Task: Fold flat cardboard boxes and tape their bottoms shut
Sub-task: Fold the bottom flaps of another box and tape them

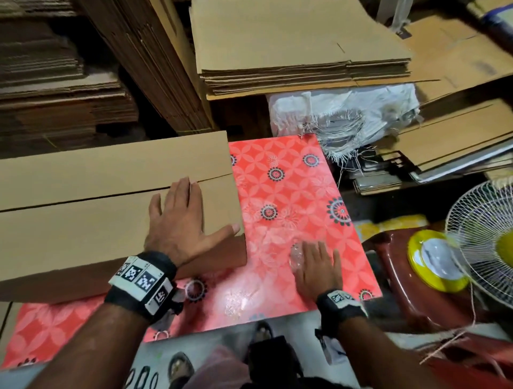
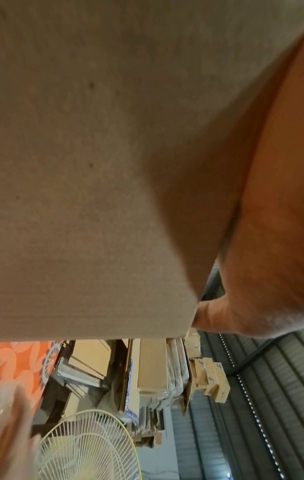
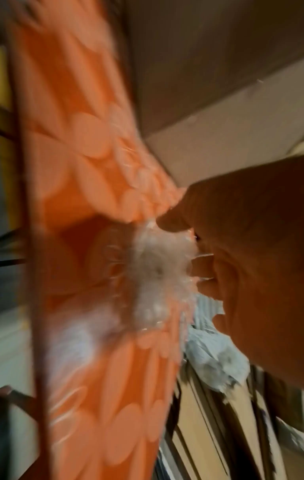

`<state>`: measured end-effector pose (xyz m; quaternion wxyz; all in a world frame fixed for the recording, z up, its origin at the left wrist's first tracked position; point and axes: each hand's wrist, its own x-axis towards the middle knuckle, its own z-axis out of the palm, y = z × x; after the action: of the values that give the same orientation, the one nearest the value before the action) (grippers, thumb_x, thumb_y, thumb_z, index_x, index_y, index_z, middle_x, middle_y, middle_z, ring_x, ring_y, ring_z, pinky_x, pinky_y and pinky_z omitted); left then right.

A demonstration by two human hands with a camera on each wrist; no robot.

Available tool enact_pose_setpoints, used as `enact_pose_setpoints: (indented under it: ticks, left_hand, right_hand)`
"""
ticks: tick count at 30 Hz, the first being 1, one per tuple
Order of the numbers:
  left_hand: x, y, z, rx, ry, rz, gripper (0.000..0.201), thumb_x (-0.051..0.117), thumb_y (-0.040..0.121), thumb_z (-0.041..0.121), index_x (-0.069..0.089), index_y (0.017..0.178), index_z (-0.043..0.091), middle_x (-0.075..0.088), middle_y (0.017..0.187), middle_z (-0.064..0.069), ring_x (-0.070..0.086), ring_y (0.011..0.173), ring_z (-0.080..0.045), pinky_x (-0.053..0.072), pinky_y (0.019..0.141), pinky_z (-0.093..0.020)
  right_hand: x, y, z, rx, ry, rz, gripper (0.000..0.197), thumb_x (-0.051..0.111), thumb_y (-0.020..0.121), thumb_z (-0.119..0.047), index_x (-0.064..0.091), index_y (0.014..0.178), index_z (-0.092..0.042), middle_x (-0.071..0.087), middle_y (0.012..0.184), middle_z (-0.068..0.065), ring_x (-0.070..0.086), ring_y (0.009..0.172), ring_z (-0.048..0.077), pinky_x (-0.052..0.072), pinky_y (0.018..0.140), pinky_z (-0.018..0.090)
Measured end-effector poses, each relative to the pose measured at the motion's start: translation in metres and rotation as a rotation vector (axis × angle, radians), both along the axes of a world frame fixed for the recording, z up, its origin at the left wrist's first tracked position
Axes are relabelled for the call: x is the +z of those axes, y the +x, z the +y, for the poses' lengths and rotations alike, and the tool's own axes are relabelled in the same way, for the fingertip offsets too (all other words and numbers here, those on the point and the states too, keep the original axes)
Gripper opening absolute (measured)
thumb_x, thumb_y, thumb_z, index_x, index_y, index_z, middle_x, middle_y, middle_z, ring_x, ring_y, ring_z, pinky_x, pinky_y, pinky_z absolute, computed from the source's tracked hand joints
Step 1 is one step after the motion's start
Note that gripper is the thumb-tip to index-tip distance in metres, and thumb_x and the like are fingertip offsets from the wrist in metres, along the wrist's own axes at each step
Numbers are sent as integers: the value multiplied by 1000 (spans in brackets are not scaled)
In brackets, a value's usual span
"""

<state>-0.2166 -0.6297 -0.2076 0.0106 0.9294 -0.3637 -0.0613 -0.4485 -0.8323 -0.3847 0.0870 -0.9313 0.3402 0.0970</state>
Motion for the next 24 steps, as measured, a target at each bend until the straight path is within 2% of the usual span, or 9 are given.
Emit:
enact_pose_setpoints:
  ticks: [3, 4, 6, 8, 10, 12, 19, 22, 24]
  left_hand:
    - [-1, -1, 1, -3, 1, -9, 131, 13, 67, 102, 16, 158, 8, 8, 169, -13, 8, 156, -25, 9, 122, -58]
    - [-1, -1, 1, -3, 1, -10, 131, 13, 67, 102, 16, 158, 8, 8, 169, -13, 8, 156, -25, 9, 122, -58]
    - [-1, -1, 0, 4, -4, -11, 131, 14, 67, 102, 15, 158, 8, 8, 169, -12, 7, 156, -24, 9, 122, -58]
    - [-1, -1, 0, 9, -8, -14, 131, 15, 67, 102, 15, 159, 8, 8, 169, -12, 6, 156, -24, 8, 122, -58]
    - [-1, -2, 0, 9, -7, -10, 131, 17, 67, 102, 15, 158, 9, 7, 169, -12, 6, 156, -24, 8, 122, -58]
    - [0, -2, 0, 14, -6, -3, 131, 17, 67, 103, 14, 159, 9, 6, 170, -12, 4, 156, -23, 7, 123, -58]
    - [1, -2, 0, 7, -10, 4, 132, 13, 66, 103, 14, 159, 9, 4, 170, -11, 3, 156, -23, 6, 123, -58]
    - [2, -2, 0, 10, -9, 5, 133, 12, 65, 103, 15, 160, 10, 4, 170, -11, 3, 156, -23, 6, 123, -57]
    - [2, -2, 1, 15, -4, 11, 134, 10, 63, 103, 14, 160, 10, 3, 170, -11, 3, 156, -23, 6, 123, -57]
  right_hand:
    - [-9, -5, 6, 20, -19, 168, 85, 30, 98, -57, 2, 163, -9, 12, 170, 11, 7, 157, 29, -4, 122, 61]
    - [-4, -3, 2, 5, 17, 145, 84, 30, 100, -55, 0, 163, -9, 16, 169, 11, 12, 157, 28, -2, 122, 60]
    - [10, 3, -11, -80, 149, -22, 79, 35, 101, -46, -2, 162, -12, 43, 157, 11, 41, 144, 27, 16, 121, 54]
    - [17, 5, -21, -107, 153, -105, 73, 38, 100, -42, 6, 160, -15, 59, 138, 6, 57, 125, 27, 29, 110, 50]
    - [15, 3, -16, -50, 62, -57, 62, 39, 98, -50, 26, 150, -19, 52, 138, 5, 54, 124, 27, 37, 102, 47]
    - [9, 1, -3, 3, -5, 75, 70, 37, 95, -64, 33, 149, -19, 42, 150, 9, 47, 132, 28, 41, 104, 47]
    - [41, 25, 4, 178, -197, 347, 90, 34, 96, -72, 16, 162, -14, 2, 170, 10, 4, 155, 32, 14, 115, 66]
    - [57, 40, -2, 188, -153, 399, 81, 36, 96, -70, 36, 155, -16, 13, 168, 9, 0, 156, 33, 8, 115, 70]
    - [63, 47, -6, 144, -81, 373, 70, 40, 95, -67, 50, 144, -18, 36, 158, 7, 18, 152, 30, 13, 114, 67]
